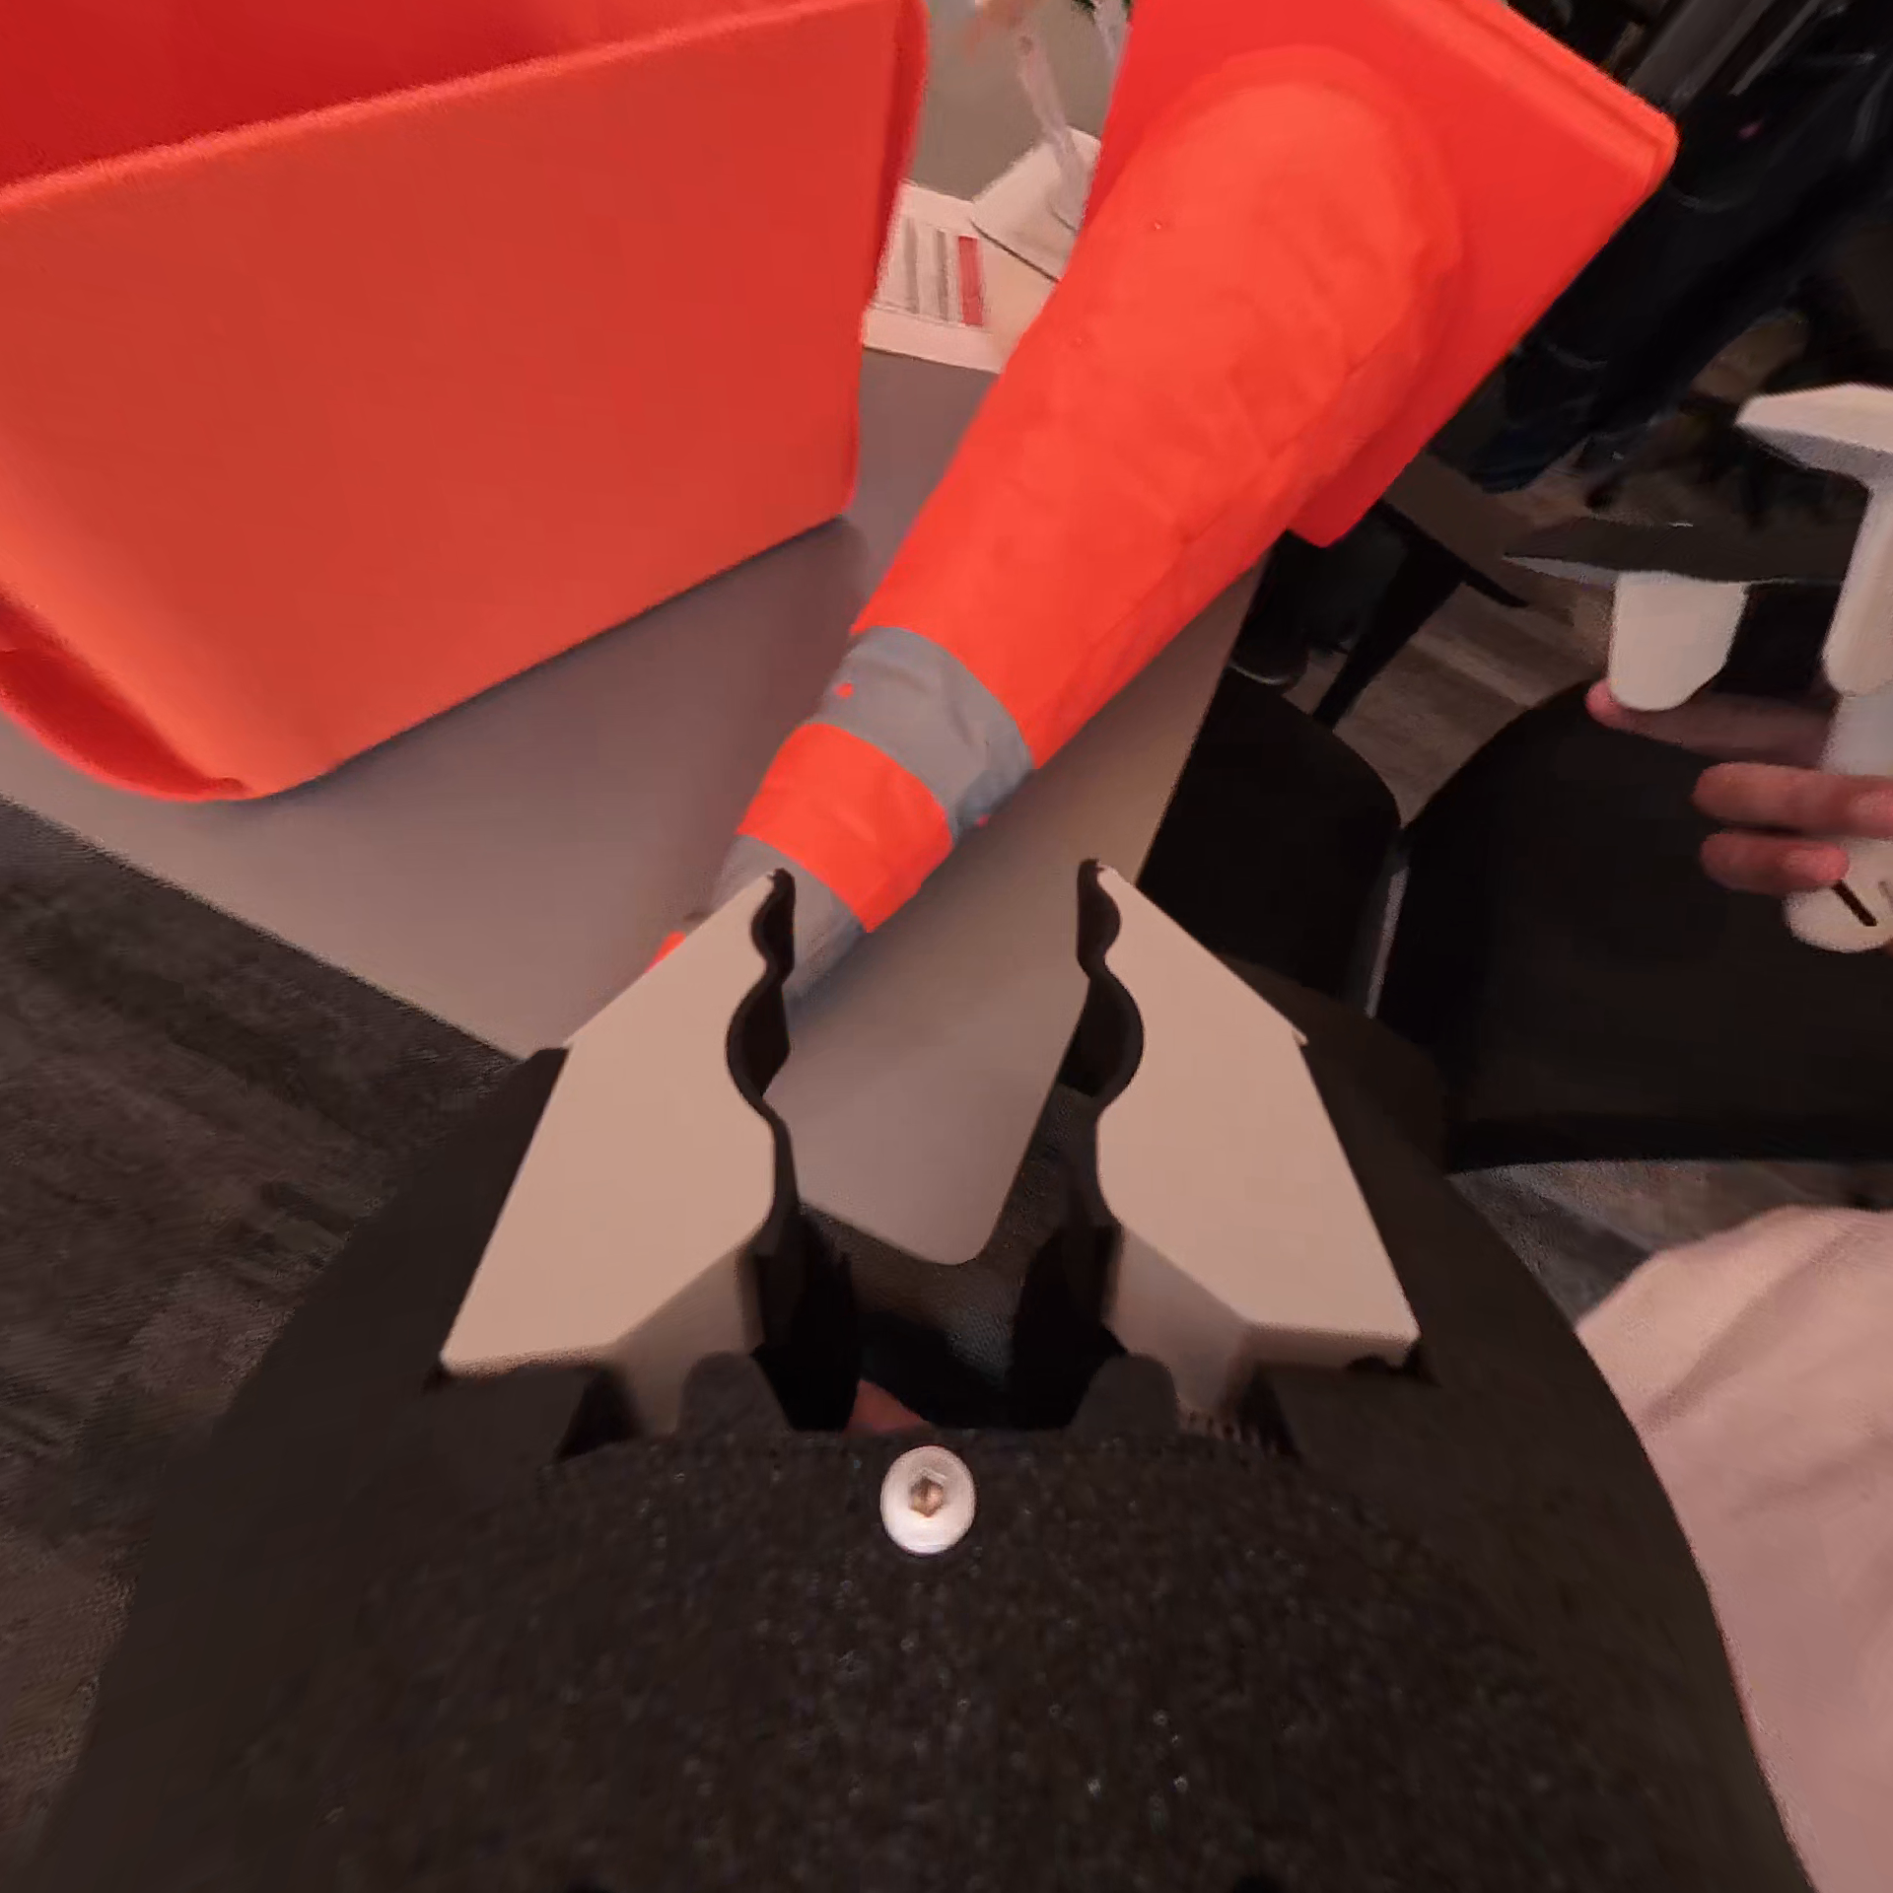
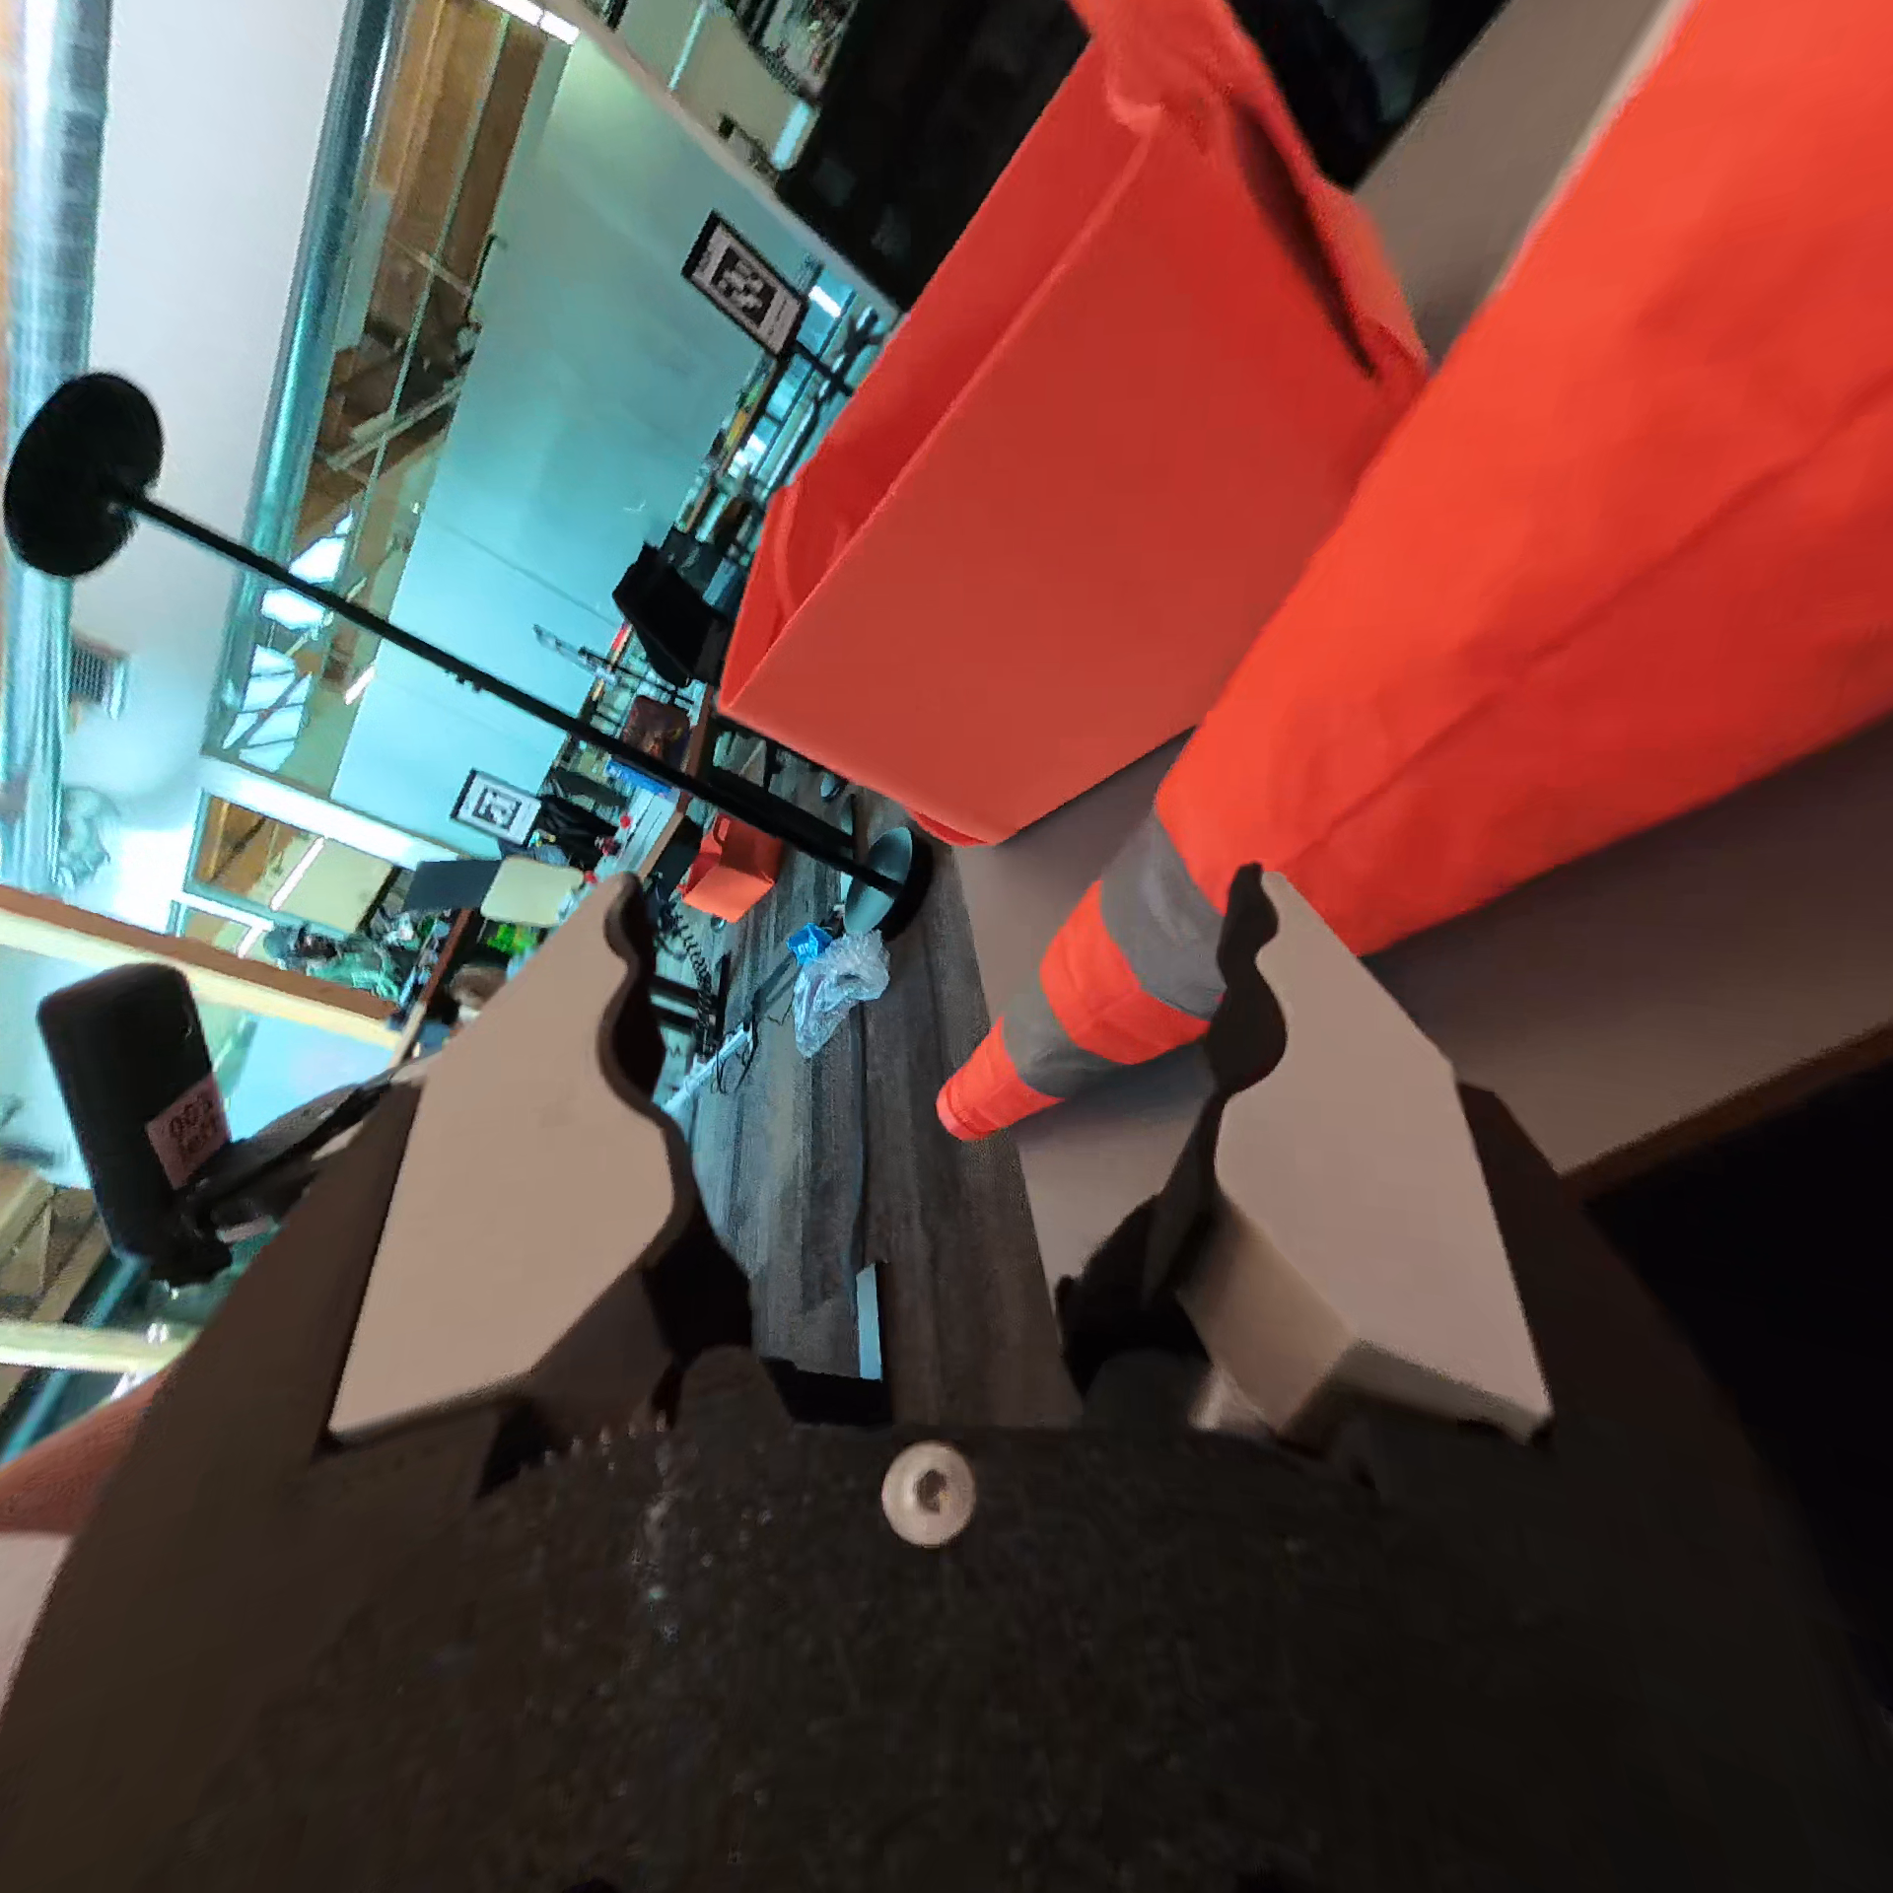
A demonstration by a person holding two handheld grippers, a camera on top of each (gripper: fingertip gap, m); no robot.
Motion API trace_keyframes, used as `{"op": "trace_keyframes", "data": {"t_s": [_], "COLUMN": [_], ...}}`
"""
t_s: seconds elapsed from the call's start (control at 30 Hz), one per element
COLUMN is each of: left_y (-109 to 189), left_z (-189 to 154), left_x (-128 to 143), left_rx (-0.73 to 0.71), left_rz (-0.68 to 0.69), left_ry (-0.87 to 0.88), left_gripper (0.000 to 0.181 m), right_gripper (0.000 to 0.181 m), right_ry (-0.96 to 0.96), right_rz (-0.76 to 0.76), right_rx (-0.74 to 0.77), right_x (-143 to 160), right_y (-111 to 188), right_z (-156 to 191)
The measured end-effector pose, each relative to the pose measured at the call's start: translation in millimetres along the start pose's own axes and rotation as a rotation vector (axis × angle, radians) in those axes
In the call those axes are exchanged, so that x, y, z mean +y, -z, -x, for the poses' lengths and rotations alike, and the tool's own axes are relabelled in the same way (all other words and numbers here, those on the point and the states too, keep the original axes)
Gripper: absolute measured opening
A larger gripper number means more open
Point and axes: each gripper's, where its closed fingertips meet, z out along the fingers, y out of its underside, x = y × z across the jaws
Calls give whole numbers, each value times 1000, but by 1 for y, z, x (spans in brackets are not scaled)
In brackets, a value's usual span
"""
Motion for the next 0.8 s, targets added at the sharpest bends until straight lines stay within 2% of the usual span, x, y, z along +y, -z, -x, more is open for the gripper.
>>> {"op": "trace_keyframes", "data": {"t_s": [0.17, 0.23, 0.3, 0.43, 0.53, 0.63, 0.7, 0.77, 0.8], "left_y": [-37, -49, -62, -101, -147, -202, -239, -269, -281], "left_z": [-40, -39, -29, -11, 2, 11, 8, -1, -10], "left_x": [46, 60, 70, 55, 37, 31, 34, 32, 28], "left_rx": [139, 170, 194, 257, 301, 383, 460, 545, 599], "left_rz": [254, 333, 421, 476, 509, 572, 637, 684, 683], "left_ry": [-173, -235, -261, -269, -391, -468, -477, -490, -485], "left_gripper": [61, 71, 89, 100, 107, 119, 129, 131, 132], "right_gripper": [128, 135, 140, 149, 154, 154, 154, 154, 154], "right_ry": [-98, -125, -139, -177, -205, -266, -258, -268, -242], "right_rz": [-12, 9, 7, -8, 4, -60, -96, -189, -189], "right_rx": [114, 129, 126, 116, 124, 108, 141, 133, 150], "right_x": [17, 30, 36, 34, 35, 22, 12, -7, -10], "right_y": [24, 20, 10, -18, -45, -77, -94, -105, -110], "right_z": [-68, -88, -101, -130, -157, -179, -196, -206, -213]}}
